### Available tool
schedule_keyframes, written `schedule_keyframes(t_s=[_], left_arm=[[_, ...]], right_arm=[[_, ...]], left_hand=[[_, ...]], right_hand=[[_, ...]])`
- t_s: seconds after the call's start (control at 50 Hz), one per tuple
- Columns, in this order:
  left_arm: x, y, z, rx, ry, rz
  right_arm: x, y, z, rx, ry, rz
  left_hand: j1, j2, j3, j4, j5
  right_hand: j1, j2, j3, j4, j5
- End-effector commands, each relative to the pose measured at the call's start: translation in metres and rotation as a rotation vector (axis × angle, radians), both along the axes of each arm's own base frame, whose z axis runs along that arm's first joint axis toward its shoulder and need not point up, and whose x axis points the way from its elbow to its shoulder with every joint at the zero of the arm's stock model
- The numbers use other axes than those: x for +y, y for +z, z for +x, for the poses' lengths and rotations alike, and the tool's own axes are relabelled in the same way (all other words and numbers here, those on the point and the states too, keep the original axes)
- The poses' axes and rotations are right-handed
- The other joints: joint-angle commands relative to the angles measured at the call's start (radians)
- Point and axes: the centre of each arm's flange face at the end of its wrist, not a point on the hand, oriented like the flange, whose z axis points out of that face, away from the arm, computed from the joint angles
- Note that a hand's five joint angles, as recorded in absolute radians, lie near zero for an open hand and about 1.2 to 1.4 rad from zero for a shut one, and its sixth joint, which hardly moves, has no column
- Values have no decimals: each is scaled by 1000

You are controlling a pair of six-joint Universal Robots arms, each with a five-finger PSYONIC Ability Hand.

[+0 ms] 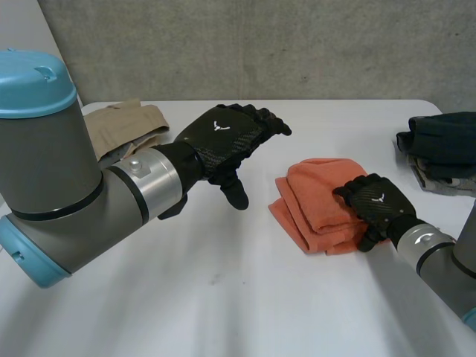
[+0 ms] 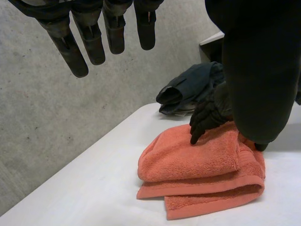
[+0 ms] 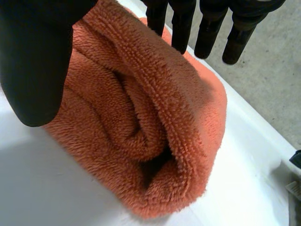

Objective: Fold the laundry.

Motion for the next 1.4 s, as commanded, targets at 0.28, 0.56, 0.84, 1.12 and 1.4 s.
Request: schedule_keyframes(t_s=[0.28, 0.56, 0.84, 1.12, 1.4], left_arm=[[0, -5, 2, -10, 4, 15], [-2, 3, 2, 5, 7, -8], [-2, 13, 1, 22, 7, -34], [1, 7, 1, 11, 1, -17], [4, 9, 2, 15, -2, -20]], right_arm=[[-16, -10, 4, 49, 18, -87], [-72, 50, 7, -34, -22, -342], [-176, 171, -93, -367, -335, -643], [-220, 33, -186, -275, -440, -418], [-172, 112, -214, -102, -554, -413]], left_hand=[[-1, 4, -1, 4, 12], [-1, 4, -1, 4, 12], [-1, 4, -1, 4, 12], [-1, 4, -1, 4, 12], [-1, 4, -1, 4, 12]], right_hand=[[564, 551, 552, 551, 545], [1091, 1078, 1078, 1078, 1072], [1091, 1078, 1078, 1078, 1072], [1080, 1067, 1068, 1068, 1061], [-131, -144, -143, -143, -150]])
